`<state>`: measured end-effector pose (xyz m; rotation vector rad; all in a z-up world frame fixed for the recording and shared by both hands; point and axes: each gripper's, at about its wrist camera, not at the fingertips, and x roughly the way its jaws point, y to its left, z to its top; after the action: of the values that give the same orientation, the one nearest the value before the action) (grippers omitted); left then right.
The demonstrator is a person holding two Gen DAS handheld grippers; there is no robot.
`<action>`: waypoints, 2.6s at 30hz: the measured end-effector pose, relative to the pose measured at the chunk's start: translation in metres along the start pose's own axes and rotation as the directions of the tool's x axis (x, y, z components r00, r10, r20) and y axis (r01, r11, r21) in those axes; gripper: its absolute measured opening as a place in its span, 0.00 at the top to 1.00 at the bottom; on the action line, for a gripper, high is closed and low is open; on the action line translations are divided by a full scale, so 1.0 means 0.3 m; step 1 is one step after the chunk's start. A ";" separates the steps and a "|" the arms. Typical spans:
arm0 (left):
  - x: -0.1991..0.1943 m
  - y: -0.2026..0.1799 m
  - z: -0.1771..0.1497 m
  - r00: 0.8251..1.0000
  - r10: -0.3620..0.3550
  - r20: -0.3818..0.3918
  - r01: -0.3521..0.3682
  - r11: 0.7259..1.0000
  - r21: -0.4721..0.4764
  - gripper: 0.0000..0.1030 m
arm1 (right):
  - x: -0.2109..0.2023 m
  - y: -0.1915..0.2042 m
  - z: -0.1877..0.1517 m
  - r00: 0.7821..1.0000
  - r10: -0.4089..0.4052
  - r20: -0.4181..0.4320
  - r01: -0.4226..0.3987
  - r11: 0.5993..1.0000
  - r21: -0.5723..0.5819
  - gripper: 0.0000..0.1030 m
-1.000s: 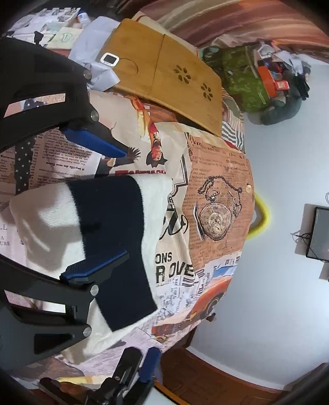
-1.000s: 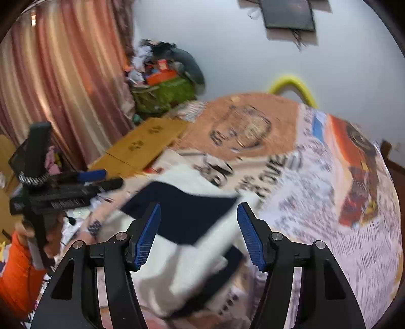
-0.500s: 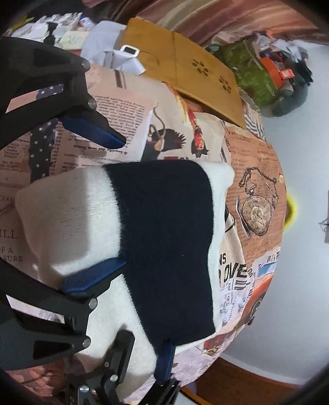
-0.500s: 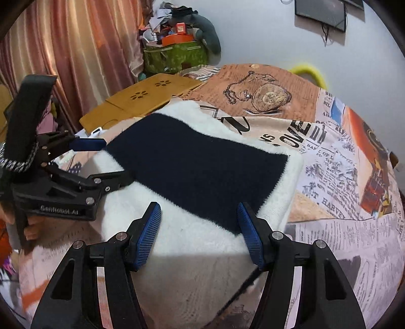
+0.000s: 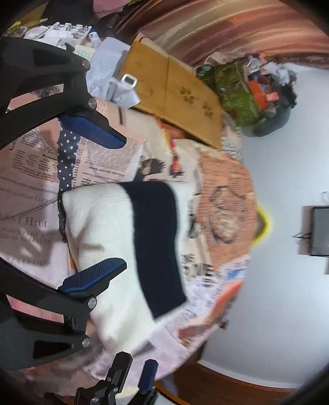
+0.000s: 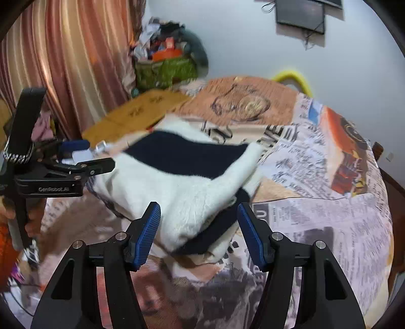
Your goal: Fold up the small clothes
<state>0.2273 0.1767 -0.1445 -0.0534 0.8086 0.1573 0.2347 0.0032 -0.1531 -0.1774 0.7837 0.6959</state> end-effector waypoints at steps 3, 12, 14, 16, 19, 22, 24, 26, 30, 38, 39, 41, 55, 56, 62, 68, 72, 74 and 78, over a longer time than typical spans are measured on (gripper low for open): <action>-0.137 -0.001 0.035 0.996 -0.007 0.090 0.008 1.000 -0.015 0.14 | -0.109 0.016 0.022 0.997 -0.005 0.078 0.004 1.000 0.004 0.43; -0.613 -0.059 0.073 0.913 -0.076 0.402 0.087 0.996 -0.010 0.14 | -0.533 0.139 0.076 0.916 0.037 0.400 -0.031 0.999 -0.021 0.43; -0.698 -0.084 0.056 0.888 -0.089 0.452 0.098 0.995 0.002 0.14 | -0.602 0.172 0.071 0.888 0.034 0.458 -0.021 0.999 -0.032 0.43; -0.764 -0.109 0.031 0.864 -0.083 0.496 0.089 0.996 0.012 0.14 | -0.663 0.204 0.056 0.866 0.023 0.500 -0.006 0.999 -0.035 0.43; -0.845 -0.144 -0.013 0.837 -0.078 0.542 0.078 0.997 0.023 0.13 | -0.730 0.239 0.022 0.836 0.023 0.549 -0.010 1.000 -0.027 0.43; -0.897 -0.167 -0.051 0.822 -0.080 0.564 0.082 0.996 0.021 0.11 | -0.763 0.249 -0.008 0.818 0.014 0.575 -0.011 1.000 -0.010 0.42; -0.922 -0.178 -0.071 0.816 -0.072 0.573 0.080 0.997 0.012 0.08 | -0.760 0.246 -0.017 0.816 -0.011 0.578 0.010 1.000 0.005 0.39; -0.940 -0.188 -0.084 0.811 -0.073 0.581 0.085 0.996 0.007 0.02 | -0.755 0.246 -0.020 0.816 -0.035 0.578 0.035 0.999 0.012 0.28; -0.965 -0.207 -0.109 0.803 -0.071 0.591 0.083 0.997 0.007 0.00 | -0.758 0.249 -0.034 0.811 -0.082 0.580 0.077 0.996 0.033 0.12; -0.951 -0.197 -0.114 0.811 -0.078 0.580 0.097 0.995 -0.002 0.00 | -0.776 0.246 -0.052 0.798 -0.119 0.590 0.108 0.993 0.054 0.01; -0.950 -0.195 -0.115 0.813 -0.080 0.577 0.102 0.995 -0.006 0.00 | -0.777 0.245 -0.048 0.798 -0.121 0.590 0.110 0.992 0.055 0.01; -0.948 -0.195 -0.119 0.815 -0.082 0.574 0.108 0.994 -0.011 0.00 | -0.776 0.244 -0.051 0.799 -0.120 0.590 0.110 0.993 0.053 0.01; -0.915 -0.200 -0.115 0.829 -0.084 0.553 0.111 0.994 -0.016 0.00 | -0.773 0.245 -0.066 0.806 -0.123 0.579 0.114 0.992 0.051 0.01; -0.913 -0.201 -0.116 0.830 -0.082 0.551 0.110 0.994 -0.017 0.00 | -0.770 0.246 -0.068 0.807 -0.125 0.577 0.116 0.992 0.051 0.01; -0.905 -0.195 -0.114 0.835 -0.085 0.544 0.115 0.993 -0.022 0.00 | -0.771 0.245 -0.068 0.811 -0.132 0.570 0.123 0.991 0.054 0.01; -0.904 -0.193 -0.110 0.836 -0.084 0.542 0.115 0.993 -0.022 0.00 | -0.778 0.239 -0.067 0.814 -0.135 0.565 0.124 0.991 0.059 0.01; -0.903 -0.194 -0.109 0.836 -0.087 0.541 0.117 0.993 -0.021 0.00 | -0.776 0.243 -0.066 0.813 -0.136 0.566 0.125 0.990 0.059 0.01; -0.904 -0.193 -0.108 0.836 -0.087 0.542 0.116 0.993 -0.021 0.00 | -0.774 0.244 -0.065 0.814 -0.138 0.565 0.126 0.990 0.060 0.01; -0.904 -0.191 -0.108 0.836 -0.094 0.541 0.121 0.992 -0.015 0.00 | -0.777 0.244 -0.065 0.816 -0.137 0.562 0.124 0.990 0.063 0.01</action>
<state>0.0289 0.0844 0.0287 -0.0958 0.2319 0.0774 0.0601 -0.0671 0.0039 0.0041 0.2016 0.5639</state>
